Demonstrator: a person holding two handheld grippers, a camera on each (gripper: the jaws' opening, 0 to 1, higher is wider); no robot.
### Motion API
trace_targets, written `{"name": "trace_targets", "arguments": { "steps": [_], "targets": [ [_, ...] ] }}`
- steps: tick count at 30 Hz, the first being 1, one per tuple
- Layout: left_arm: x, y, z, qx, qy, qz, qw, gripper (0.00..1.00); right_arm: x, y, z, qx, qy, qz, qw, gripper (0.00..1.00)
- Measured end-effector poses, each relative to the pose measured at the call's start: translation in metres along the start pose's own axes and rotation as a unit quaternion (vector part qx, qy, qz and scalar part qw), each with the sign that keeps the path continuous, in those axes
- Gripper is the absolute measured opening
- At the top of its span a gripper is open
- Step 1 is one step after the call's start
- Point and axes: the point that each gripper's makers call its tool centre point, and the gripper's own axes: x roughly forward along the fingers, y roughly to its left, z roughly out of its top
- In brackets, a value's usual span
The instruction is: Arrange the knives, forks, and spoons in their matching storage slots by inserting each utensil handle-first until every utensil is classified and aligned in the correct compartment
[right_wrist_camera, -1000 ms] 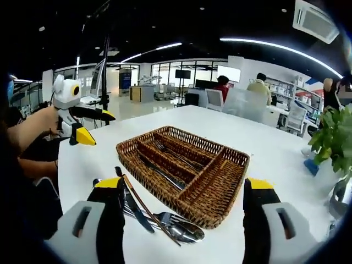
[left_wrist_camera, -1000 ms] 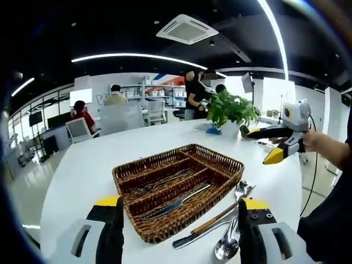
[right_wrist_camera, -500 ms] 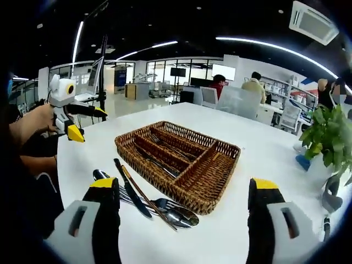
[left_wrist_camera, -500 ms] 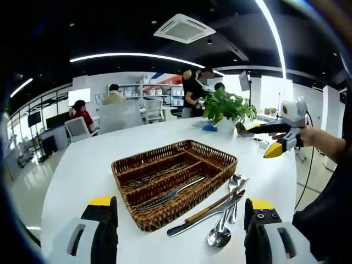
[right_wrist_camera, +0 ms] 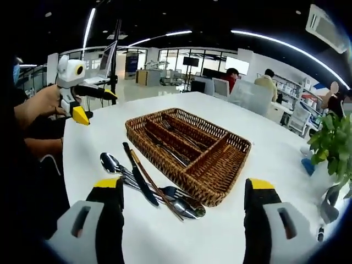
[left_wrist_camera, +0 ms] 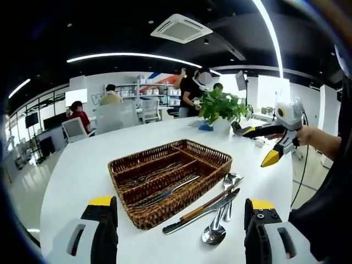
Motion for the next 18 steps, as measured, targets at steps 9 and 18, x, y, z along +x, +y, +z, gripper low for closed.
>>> {"name": "trace_targets", "arguments": {
  "steps": [9,18],
  "targets": [
    [-0.003,-0.006,-0.005,0.006,0.01,-0.012,0.9999,1.0,0.012,0.02,-0.019,-0.026,0.05,0.06,0.9966,0.61],
    [-0.001,-0.011,-0.01,0.016,0.016,-0.016,0.9996,1.0,0.025,0.029,-0.034,-0.043,0.09,0.101,0.9899,0.43]
  ]
}}
